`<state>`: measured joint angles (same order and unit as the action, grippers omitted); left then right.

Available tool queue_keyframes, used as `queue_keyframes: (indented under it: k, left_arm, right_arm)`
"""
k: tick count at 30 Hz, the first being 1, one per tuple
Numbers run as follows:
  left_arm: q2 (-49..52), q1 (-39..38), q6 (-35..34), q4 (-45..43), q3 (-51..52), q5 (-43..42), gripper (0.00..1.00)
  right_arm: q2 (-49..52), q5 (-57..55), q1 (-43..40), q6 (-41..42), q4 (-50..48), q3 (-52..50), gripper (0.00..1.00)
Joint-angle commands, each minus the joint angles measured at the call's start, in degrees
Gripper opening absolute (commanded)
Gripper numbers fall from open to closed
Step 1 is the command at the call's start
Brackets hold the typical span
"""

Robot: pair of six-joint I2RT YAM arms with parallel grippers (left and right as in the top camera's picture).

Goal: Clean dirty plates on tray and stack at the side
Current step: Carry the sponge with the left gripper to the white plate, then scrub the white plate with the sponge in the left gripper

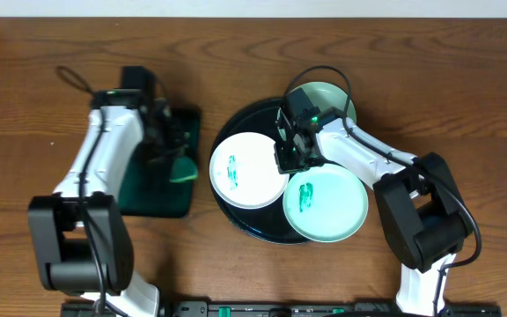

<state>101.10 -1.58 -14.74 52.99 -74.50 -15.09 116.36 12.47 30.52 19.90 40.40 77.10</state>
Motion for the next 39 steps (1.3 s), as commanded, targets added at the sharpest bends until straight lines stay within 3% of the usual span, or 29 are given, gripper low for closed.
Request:
queue_keyframes:
  k: [1,12,24,39]
  left_arm:
    - [-0.6,-6.4,-0.1,-0.6,-1.6,-0.7,0.07]
    - [1.0,-13.5,-3.0,-4.1,-1.5,-0.8,0.07]
    - [13.4,-16.0,-5.7,-10.1,-1.5,-1.1,0.07]
    - [14.9,-22.8,-1.9,-12.0,-1.6,-23.1,0.07]
  right_arm:
    - [0.9,0.0,-0.1,-1.6,0.5,-0.7,0.02]
    - [0.9,0.0,-0.1,-1.7,0.5,-0.7,0.02]
    - [0.9,0.0,-0.1,-1.8,1.3,-0.7,0.02]
    - [0.9,0.0,-0.1,-1.8,1.4,-0.7,0.02]
